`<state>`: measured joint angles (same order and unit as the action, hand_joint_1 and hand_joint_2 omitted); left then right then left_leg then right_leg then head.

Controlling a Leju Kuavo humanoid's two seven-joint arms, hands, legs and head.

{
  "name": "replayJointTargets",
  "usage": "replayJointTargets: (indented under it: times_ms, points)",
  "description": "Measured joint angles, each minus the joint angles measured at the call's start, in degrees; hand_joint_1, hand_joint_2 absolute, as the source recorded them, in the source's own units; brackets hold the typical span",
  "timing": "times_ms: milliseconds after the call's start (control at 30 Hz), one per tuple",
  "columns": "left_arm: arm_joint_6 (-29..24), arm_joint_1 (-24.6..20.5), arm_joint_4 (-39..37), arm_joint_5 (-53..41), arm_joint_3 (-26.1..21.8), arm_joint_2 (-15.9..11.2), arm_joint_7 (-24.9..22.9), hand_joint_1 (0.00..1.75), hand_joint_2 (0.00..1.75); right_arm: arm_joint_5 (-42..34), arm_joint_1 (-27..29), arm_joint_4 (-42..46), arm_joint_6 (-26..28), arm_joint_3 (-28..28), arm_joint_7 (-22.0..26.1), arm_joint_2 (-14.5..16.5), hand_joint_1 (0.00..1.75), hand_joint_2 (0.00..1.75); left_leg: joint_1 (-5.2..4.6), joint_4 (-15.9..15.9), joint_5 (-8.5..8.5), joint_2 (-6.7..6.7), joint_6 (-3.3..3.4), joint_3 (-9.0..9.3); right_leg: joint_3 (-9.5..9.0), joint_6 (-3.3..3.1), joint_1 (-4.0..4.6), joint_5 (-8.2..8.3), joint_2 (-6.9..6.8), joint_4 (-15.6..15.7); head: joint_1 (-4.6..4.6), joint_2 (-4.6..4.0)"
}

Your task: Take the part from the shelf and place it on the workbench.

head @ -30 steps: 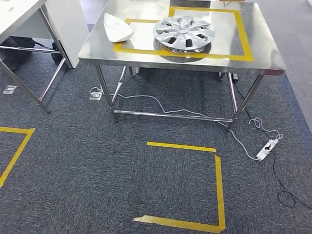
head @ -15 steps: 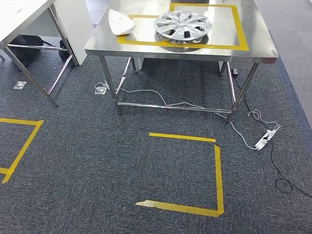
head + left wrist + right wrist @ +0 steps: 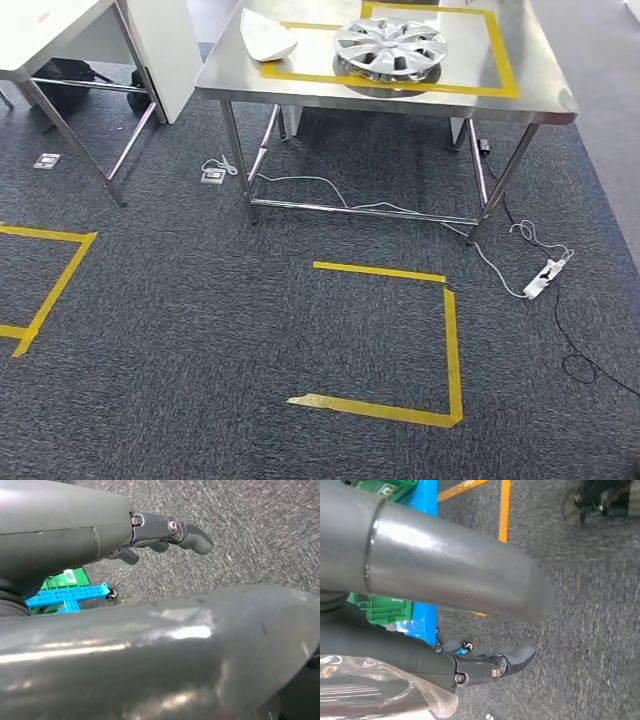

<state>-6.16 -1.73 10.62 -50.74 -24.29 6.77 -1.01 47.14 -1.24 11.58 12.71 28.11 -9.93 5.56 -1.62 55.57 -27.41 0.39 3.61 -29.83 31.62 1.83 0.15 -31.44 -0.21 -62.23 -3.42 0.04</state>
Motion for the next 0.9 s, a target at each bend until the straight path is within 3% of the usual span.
replayJointTargets:
  times_ms: [67,100,200,333,433,900]
  points:
    - [0.0,0.0,0.0,0.3,-0.1,0.1,0.0,0.0,0.0,0.3,-0.2,0.0,-1.4,0.0,-0.5,-0.1,0.0,0.0,-0.16,0.4,0.2,0.05,-0.28,-0.31,-3.76,-0.71,0.27,1.23,-0.03,6.3,-0.03,0.0]
    - [0.0,-0.1,0.0,0.3,-0.1,0.1,0.0,0.0,0.0,0.4,-0.3,0.0,-2.0,0.0,-0.7,-0.1,0.0,0.0,-0.15,0.5,0.33,0.08,-0.52,-0.44,-4.26,-1.0,0.42,1.16,-0.04,7.5,-0.04,0.0]
    - [-0.1,-0.1,0.0,0.6,-0.4,0.0,0.0,0.0,0.0,0.6,-0.3,-0.1,-3.4,0.0,-1.2,0.0,0.0,0.0,-0.05,0.6,0.5,0.0,-1.35,-0.68,-4.31,-1.49,0.37,1.79,-0.16,8.0,-0.05,0.0]
    - [-0.3,0.1,0.0,1.1,-0.9,-0.3,-0.2,0.0,0.0,1.2,-0.4,-0.1,-5.4,0.0,-1.6,0.1,0.0,0.0,-0.21,0.2,0.77,-0.3,-0.43,-0.79,-3.77,-1.07,0.28,1.82,-0.08,7.8,-0.49,0.0]
    - [-0.4,0.2,0.0,1.5,-1.4,-0.5,-0.5,0.0,0.0,1.7,-0.5,-0.2,-6.1,-0.1,-1.6,0.1,0.0,0.0,-0.07,0.2,1.14,-0.32,-0.91,-0.81,-3.7,-1.17,0.36,1.9,-0.11,7.7,-0.49,0.0]
    - [-0.2,0.5,0.0,2.0,-2.3,-0.7,-1.5,0.0,0.0,3.5,-0.7,-0.2,-6.4,-0.9,-1.5,0.1,0.0,0.0,-0.05,0.3,1.27,-0.32,-1.06,-1.29,-3.78,-1.2,0.33,2.04,-0.1,7.6,-0.47,0.0]
